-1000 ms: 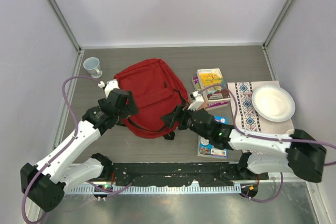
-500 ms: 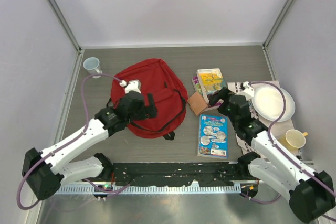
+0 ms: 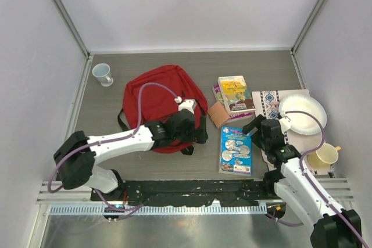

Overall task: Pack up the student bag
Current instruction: Adjust the student bag at the center of the board.

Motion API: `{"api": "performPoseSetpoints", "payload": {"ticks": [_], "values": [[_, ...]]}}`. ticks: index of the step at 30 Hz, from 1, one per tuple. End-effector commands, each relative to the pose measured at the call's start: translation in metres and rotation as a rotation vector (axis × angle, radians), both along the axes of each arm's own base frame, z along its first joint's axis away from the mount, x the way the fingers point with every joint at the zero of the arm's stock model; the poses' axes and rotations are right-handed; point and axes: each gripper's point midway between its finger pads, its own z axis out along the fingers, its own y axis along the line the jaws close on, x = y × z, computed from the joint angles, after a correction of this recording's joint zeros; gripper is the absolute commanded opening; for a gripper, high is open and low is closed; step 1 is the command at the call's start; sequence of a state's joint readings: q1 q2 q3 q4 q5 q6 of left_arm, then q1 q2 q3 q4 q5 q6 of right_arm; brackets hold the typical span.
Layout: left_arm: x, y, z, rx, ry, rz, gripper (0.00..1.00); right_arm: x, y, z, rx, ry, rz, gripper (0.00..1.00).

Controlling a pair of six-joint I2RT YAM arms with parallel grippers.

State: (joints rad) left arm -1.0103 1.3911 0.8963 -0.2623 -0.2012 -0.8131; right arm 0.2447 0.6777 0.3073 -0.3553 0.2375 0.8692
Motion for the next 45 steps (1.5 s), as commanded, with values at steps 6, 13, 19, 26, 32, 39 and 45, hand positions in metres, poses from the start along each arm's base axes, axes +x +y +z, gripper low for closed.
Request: {"api": "performPoseSetpoints", "payload": {"ticks": [6, 13, 19, 26, 32, 39, 45], "values": [[-0.012, -0.081, 0.01, -0.157, 0.022, -0.137, 1.0, -0.009, 0.009, -0.013, 0.06, 0.029, 0.022, 0.98], [-0.022, -0.105, -0.002, -0.174, 0.058, -0.183, 1.0, -0.011, 0.017, -0.019, 0.094, 0.032, 0.052, 0.96], [-0.012, -0.086, 0.0, -0.065, -0.018, -0.099, 1.0, -0.008, 0.023, -0.016, 0.114, 0.012, 0.078, 0.94], [-0.007, -0.031, -0.032, 0.201, -0.023, -0.012, 1.0, -0.003, 0.03, -0.011, 0.142, -0.021, 0.108, 0.93], [-0.009, 0.029, -0.059, 0.38, -0.009, 0.084, 1.0, 0.002, 0.037, -0.007, 0.158, -0.041, 0.138, 0.91], [-0.002, 0.09, -0.06, 0.506, -0.018, 0.229, 1.0, 0.004, 0.049, -0.006, 0.198, -0.05, 0.195, 0.86], [0.01, 0.103, -0.023, 0.474, -0.122, 0.271, 1.0, 0.002, 0.055, -0.006, 0.216, -0.04, 0.23, 0.86]]}}
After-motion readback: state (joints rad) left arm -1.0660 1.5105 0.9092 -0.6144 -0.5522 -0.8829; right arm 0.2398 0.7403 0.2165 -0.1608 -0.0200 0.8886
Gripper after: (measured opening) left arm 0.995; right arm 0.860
